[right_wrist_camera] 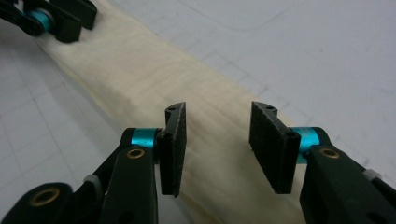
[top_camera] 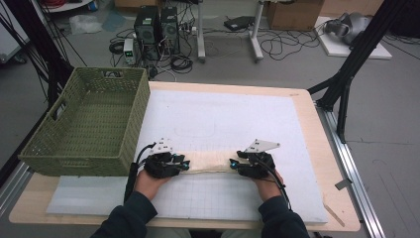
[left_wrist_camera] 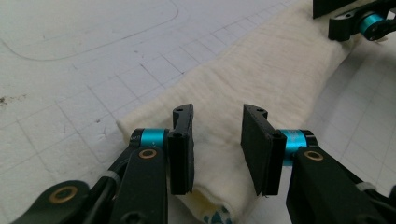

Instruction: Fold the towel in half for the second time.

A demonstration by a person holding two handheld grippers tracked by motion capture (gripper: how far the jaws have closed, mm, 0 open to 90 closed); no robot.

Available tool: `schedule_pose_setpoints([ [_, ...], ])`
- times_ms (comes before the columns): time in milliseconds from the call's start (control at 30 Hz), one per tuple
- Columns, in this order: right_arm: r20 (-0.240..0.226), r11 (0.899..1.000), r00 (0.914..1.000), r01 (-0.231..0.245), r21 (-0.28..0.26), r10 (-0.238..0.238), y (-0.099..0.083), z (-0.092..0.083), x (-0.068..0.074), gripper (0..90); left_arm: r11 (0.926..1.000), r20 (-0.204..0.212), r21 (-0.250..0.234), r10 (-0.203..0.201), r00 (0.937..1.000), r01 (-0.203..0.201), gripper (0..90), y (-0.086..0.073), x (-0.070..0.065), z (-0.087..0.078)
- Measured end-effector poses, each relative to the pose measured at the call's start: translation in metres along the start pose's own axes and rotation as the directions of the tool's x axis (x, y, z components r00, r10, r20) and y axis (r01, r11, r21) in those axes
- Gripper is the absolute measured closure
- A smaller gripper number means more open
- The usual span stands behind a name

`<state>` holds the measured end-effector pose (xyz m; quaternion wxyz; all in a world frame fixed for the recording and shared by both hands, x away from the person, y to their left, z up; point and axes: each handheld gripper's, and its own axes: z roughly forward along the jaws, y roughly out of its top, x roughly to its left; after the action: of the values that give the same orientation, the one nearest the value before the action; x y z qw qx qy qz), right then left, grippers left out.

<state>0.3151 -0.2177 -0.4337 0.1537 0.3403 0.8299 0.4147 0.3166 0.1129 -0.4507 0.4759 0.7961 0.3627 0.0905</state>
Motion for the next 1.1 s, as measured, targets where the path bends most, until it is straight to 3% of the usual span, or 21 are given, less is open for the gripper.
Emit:
schedule_pose_setpoints([
  [400, 0.065, 0.998, 0.9965, -0.054, 0.017, 0.052, -0.025, -0.024, -0.023, 57.3, 1.0, -0.011, 0.004, 0.006, 0.9999, -0.006, 63.1, 0.0, 0.001, -0.001],
  [567, 0.083, 0.998, 0.9947, -0.063, 0.022, 0.061, -0.034, -0.039, -0.032, 59.3, 1.0, -0.025, 0.003, 0.008, 0.9996, -0.008, 62.6, 0.0, 0.001, 0.0],
  [700, 0.084, 0.998, 0.9958, -0.041, 0.048, 0.037, -0.041, -0.047, -0.035, 64.0, 0.9998, -0.031, 0.009, 0.016, 0.9994, -0.015, 64.2, 0.0, 0.0, 0.0],
  [800, 0.087, 0.998, 0.9954, -0.044, 0.049, 0.039, -0.045, -0.049, -0.037, 64.3, 0.9992, -0.046, 0.021, 0.035, 0.9983, -0.034, 66.6, 0.0, -0.001, 0.0],
  [933, 0.098, 0.998, 0.9952, -0.011, 0.056, 0.006, -0.05, -0.047, -0.036, 64.4, 0.9956, -0.075, 0.046, 0.084, 0.9936, -0.081, 72.6, 0.0, -0.004, 0.001],
  [1033, 0.105, 0.999, 0.9945, -0.007, 0.049, 0.002, -0.052, -0.047, -0.035, 64.4, 0.9918, -0.093, 0.056, 0.12, 0.9884, -0.115, 75.3, 0.0, -0.006, 0.001],
  [1100, 0.097, 0.999, 0.9951, -0.025, 0.038, 0.021, -0.054, -0.047, -0.036, 64.4, 0.9849, -0.121, 0.07, 0.166, 0.9788, -0.158, 76.7, -0.001, -0.01, 0.002],
])
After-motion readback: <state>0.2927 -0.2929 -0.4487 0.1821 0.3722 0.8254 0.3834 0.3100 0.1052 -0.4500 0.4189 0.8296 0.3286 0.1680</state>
